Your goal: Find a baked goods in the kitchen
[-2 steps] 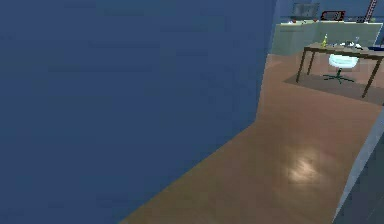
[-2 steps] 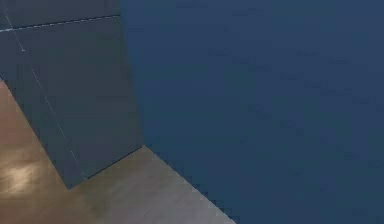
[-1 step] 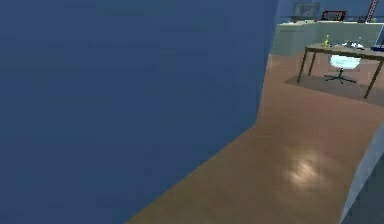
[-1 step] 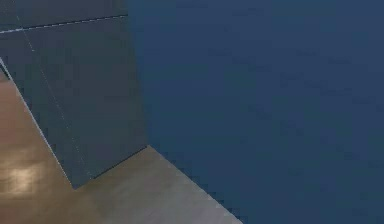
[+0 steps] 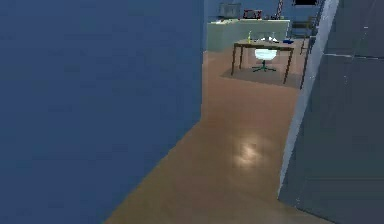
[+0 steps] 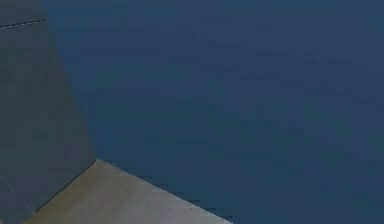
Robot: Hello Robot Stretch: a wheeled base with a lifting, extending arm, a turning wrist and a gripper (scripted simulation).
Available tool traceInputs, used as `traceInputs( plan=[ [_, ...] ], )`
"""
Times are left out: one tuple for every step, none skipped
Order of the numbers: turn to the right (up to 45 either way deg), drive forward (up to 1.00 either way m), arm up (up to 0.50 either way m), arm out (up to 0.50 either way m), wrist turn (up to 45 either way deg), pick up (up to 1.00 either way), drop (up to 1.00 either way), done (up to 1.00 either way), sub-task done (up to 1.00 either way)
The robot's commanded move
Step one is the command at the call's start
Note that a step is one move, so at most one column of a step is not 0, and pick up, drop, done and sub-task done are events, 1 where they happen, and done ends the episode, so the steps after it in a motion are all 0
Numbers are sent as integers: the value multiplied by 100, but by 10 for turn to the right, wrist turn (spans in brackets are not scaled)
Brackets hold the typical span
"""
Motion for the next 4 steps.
traceInputs(
  plan=[
    [30,0,0,0,0,0,0,0,0],
    [0,100,0,0,0,0,0,0,0],
    [0,15,0,0,0,0,0,0,0],
    [210,0,0,0,0,0,0,0,0]
  ],
)
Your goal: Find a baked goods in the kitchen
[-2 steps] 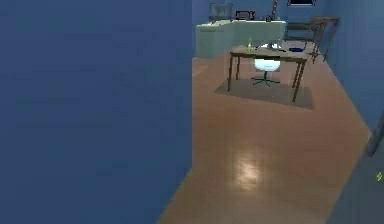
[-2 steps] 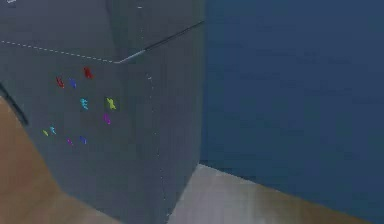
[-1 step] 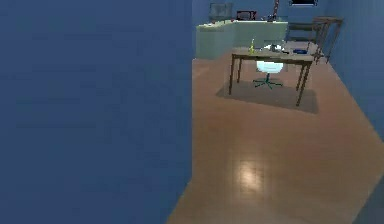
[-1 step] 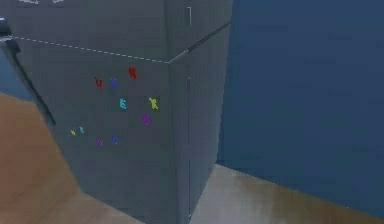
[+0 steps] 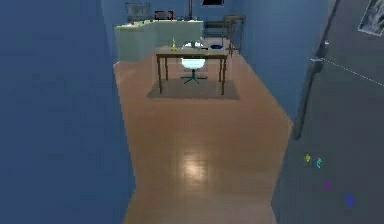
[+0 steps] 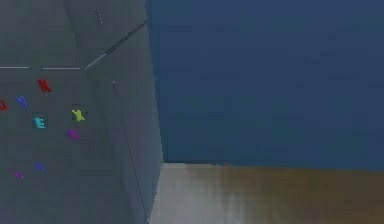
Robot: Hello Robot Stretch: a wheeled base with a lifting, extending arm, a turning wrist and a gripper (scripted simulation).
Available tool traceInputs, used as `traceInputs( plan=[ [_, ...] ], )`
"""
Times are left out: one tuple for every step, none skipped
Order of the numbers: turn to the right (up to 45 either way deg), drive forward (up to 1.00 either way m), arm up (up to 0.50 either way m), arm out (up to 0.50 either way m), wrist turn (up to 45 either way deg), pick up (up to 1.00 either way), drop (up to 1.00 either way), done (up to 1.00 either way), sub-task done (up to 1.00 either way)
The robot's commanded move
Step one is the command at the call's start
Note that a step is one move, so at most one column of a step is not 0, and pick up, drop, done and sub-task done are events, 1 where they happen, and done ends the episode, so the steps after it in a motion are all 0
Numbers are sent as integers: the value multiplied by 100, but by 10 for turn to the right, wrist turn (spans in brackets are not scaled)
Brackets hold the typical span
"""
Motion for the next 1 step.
traceInputs(
  plan=[
    [0,100,0,0,0,0,0,0,0]
  ],
)
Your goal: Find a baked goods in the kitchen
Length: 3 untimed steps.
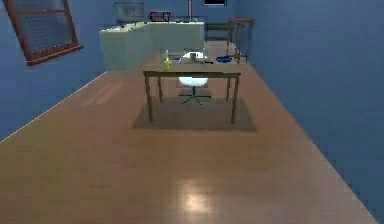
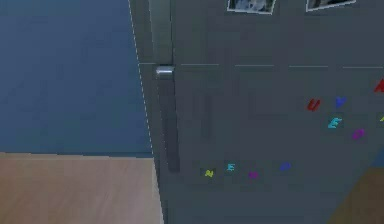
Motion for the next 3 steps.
traceInputs(
  plan=[
    [150,0,0,0,0,0,0,0,0],
    [0,20,0,0,0,0,0,0,0],
    [-60,0,0,0,0,0,0,0,0]
  ],
)
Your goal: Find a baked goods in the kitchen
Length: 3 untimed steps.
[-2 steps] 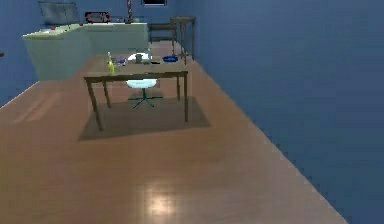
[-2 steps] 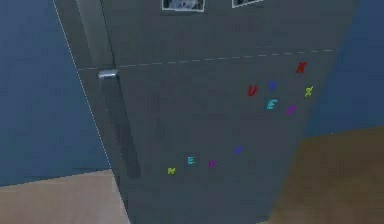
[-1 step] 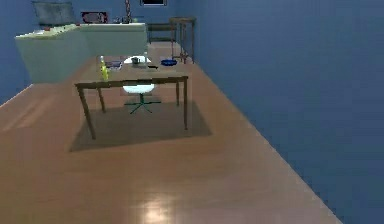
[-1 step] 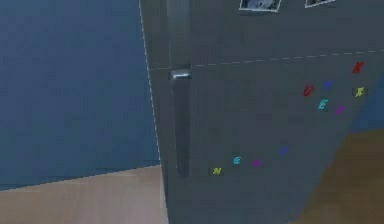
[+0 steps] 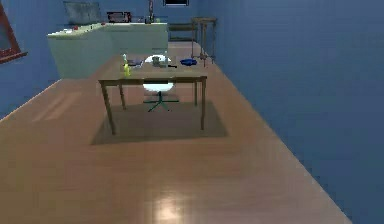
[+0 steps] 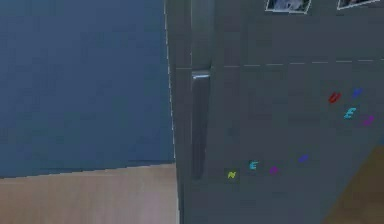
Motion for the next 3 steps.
traceInputs(
  plan=[
    [0,100,0,0,0,0,0,0,0],
    [0,75,0,0,0,0,0,0,0],
    [-450,0,0,0,0,0,0,0,0]
  ],
)
